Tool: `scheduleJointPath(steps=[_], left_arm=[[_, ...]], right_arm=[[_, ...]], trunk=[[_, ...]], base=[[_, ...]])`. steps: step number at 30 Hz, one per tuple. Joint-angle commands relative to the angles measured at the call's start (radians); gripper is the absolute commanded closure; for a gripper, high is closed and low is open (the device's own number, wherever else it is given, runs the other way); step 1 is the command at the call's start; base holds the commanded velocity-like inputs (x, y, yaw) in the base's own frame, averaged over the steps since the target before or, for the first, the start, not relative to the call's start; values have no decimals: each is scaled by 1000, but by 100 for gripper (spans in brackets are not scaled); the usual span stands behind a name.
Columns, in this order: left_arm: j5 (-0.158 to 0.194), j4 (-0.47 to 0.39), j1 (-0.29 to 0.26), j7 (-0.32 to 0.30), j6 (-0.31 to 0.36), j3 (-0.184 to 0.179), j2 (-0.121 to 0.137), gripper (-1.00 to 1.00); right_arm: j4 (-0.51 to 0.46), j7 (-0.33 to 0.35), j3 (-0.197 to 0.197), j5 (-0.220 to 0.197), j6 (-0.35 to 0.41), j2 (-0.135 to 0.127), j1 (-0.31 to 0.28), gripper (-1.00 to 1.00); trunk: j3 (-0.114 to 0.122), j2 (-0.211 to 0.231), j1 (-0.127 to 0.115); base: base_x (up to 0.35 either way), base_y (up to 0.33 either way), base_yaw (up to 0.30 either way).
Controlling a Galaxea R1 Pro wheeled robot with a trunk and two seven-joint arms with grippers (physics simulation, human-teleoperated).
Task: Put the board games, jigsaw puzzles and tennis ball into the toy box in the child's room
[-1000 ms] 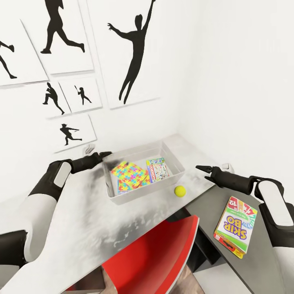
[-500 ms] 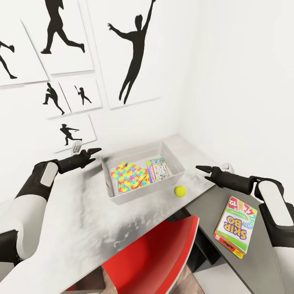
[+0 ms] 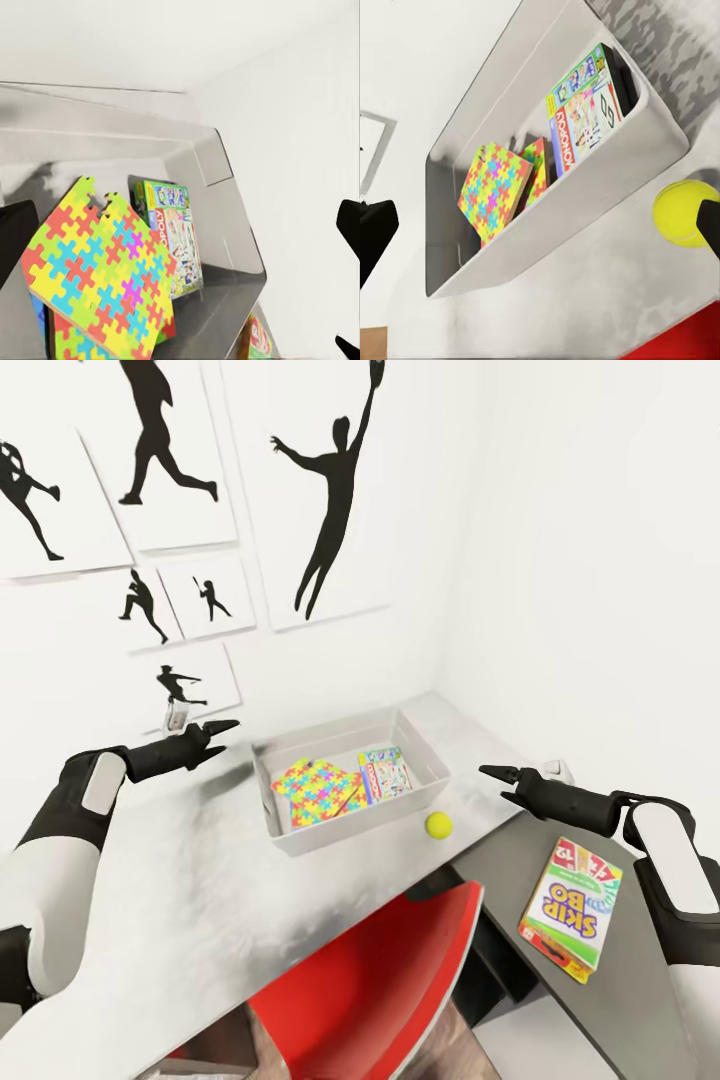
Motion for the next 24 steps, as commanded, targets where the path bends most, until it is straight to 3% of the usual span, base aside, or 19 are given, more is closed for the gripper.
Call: scheduleJointPath(steps=[1,6,13,24], left_arm=[[-4,-10,0,-9,7,2,0,-100],[-4,-64,5,-50,37,0,0,-100],[-4,-72,7,-60,44,-2,0,-100],[-4,-77,7,-61,46,-3,0,-100]], right_arm=[[0,-5,-1,-5,4,0,-1,-100],[0,-5,1,-5,4,0,-1,-100],[1,-5,1,-5,4,0,-1,-100],[1,-5,1,-4,4,0,-1,-100]], trunk=[[0,-2,0],[8,-2,0],[19,-2,0],[35,-2,0]], base=[[-93,0,0],[-31,0,0],[-179,54,-21],[-33,66,-162]])
